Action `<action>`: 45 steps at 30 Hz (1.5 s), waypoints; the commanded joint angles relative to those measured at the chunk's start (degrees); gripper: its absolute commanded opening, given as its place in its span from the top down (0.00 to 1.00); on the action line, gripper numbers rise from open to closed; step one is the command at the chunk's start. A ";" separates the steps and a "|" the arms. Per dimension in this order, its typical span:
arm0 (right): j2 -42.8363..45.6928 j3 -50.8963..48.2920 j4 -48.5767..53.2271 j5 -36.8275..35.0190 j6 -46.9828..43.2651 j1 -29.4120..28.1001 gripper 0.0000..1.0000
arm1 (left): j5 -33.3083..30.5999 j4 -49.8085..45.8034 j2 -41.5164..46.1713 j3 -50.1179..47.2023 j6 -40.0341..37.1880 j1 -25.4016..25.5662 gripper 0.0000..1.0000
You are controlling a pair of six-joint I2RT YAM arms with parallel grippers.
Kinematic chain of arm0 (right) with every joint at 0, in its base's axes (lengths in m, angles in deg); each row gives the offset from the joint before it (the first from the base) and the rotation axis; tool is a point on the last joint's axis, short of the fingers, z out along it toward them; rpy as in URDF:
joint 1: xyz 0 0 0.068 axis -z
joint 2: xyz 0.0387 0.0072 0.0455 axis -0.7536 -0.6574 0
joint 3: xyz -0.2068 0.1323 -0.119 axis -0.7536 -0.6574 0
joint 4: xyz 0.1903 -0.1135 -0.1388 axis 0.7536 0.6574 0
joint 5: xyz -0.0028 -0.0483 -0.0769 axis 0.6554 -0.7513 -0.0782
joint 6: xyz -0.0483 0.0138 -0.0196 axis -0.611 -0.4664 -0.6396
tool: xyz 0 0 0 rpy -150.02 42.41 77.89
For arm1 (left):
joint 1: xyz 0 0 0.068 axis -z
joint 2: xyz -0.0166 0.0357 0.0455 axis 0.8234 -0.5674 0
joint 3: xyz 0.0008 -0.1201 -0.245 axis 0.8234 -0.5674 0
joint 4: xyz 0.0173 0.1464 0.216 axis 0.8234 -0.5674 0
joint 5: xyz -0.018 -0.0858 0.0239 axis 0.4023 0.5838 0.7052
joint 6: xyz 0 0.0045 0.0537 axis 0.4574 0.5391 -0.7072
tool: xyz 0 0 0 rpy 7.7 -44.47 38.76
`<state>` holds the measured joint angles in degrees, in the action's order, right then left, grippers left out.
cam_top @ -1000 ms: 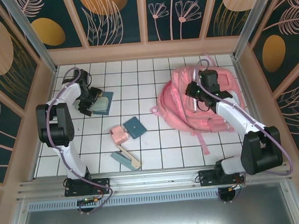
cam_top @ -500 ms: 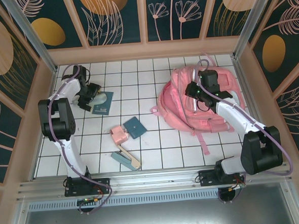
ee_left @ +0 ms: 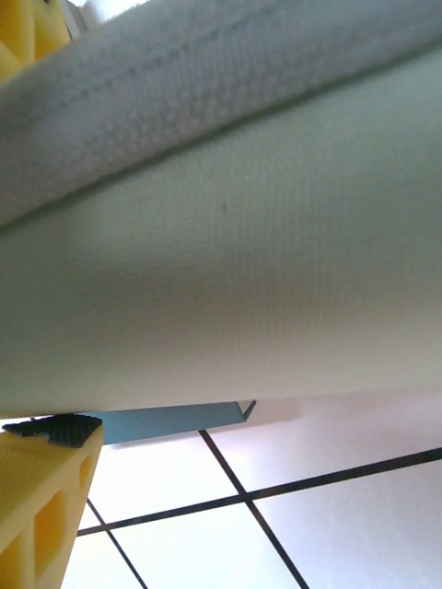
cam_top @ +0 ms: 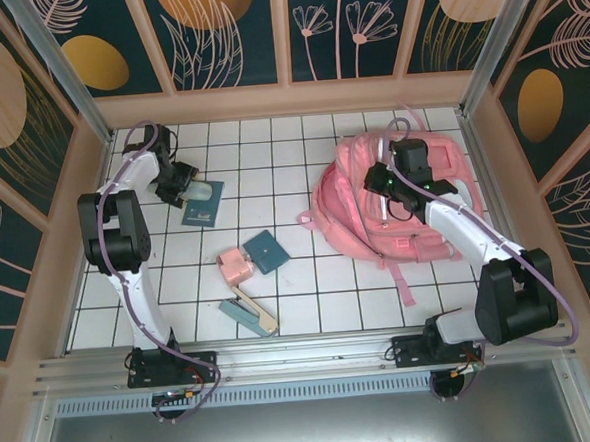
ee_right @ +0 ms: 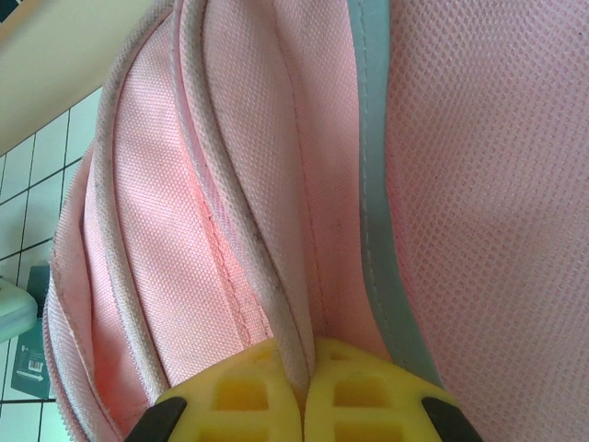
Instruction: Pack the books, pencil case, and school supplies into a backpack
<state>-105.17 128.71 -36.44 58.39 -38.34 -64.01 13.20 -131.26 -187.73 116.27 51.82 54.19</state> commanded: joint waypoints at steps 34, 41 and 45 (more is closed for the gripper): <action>4.19 8.78 5.90 3.97 -1.75 0.05 1.00 | 6.14 5.80 3.14 -7.50 -12.22 -0.51 0.37; 4.26 8.95 6.46 4.19 -2.07 0.07 1.00 | 5.00 6.38 3.42 -6.09 -12.97 -0.52 0.47; 4.37 9.71 6.93 4.25 -2.25 0.02 1.00 | 6.42 12.55 8.51 -10.22 -13.01 -0.57 0.60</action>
<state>-103.66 134.68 -27.50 60.07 -39.90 -63.88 18.71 -122.52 -183.95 107.50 39.69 54.19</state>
